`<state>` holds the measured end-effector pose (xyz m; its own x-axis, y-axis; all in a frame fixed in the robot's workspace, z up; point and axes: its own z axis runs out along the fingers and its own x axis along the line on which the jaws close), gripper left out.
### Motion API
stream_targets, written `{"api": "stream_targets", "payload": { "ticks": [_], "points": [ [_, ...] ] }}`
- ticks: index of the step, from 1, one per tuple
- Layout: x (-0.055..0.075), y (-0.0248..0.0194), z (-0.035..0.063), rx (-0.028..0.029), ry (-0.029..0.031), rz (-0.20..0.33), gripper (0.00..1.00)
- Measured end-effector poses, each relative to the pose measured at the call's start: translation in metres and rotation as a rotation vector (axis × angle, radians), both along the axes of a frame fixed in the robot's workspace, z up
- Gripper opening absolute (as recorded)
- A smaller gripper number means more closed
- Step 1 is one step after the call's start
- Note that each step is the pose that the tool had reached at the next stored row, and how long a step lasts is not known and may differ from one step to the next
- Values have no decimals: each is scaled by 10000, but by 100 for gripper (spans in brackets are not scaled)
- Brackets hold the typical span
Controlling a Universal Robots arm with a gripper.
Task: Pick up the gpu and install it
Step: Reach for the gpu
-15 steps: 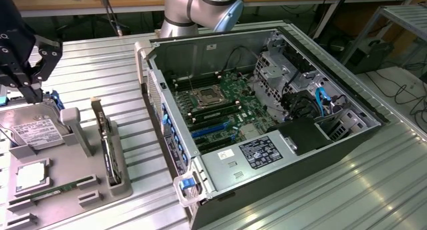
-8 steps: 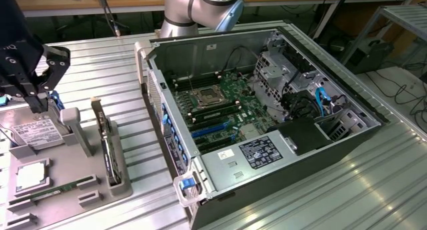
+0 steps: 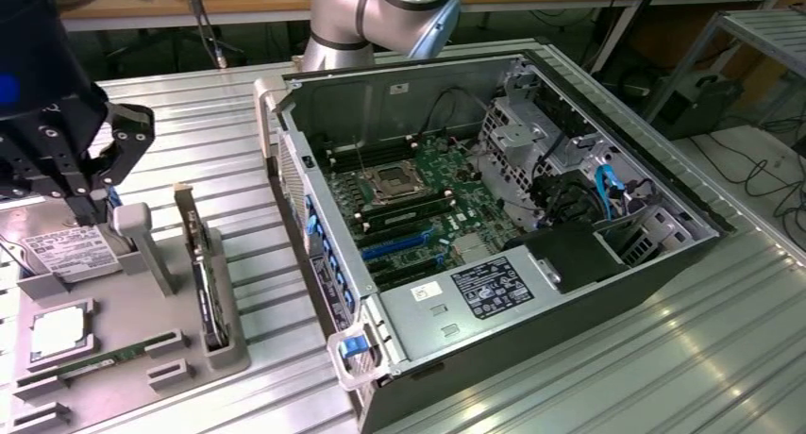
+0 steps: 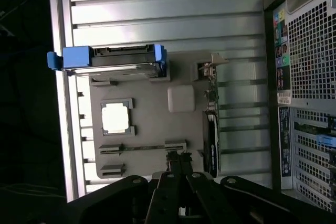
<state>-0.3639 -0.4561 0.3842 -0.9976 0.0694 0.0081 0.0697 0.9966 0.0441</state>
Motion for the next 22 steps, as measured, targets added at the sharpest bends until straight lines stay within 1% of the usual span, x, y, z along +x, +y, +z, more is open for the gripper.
{"api": "stream_targets", "payload": {
  "ticks": [3, 4, 5, 6, 8, 9, 11, 12, 14, 18, 20, 22],
  "points": [
    [66, -7, -34, 1, 13, 0, 11],
    [83, -9, -54, 3, 11, -1, 11],
    [85, -9, -63, 3, -7, -2, 11],
    [87, -10, -69, -4, -47, -2, 11],
    [89, -11, -78, -20, -174, -1, 11],
    [90, -12, -82, -28, -259, -1, 11],
    [93, -15, -92, -46, -401, 0, 11],
    [99, -15, -100, -49, -436, 0, 11],
    [137, -15, -129, -49, -444, -1, 11],
    [272, -15, -213, -48, -446, 0, 11],
    [279, -13, -262, -49, -445, -1, 11],
    [281, -13, -275, -51, -441, -2, 11]
  ]
}}
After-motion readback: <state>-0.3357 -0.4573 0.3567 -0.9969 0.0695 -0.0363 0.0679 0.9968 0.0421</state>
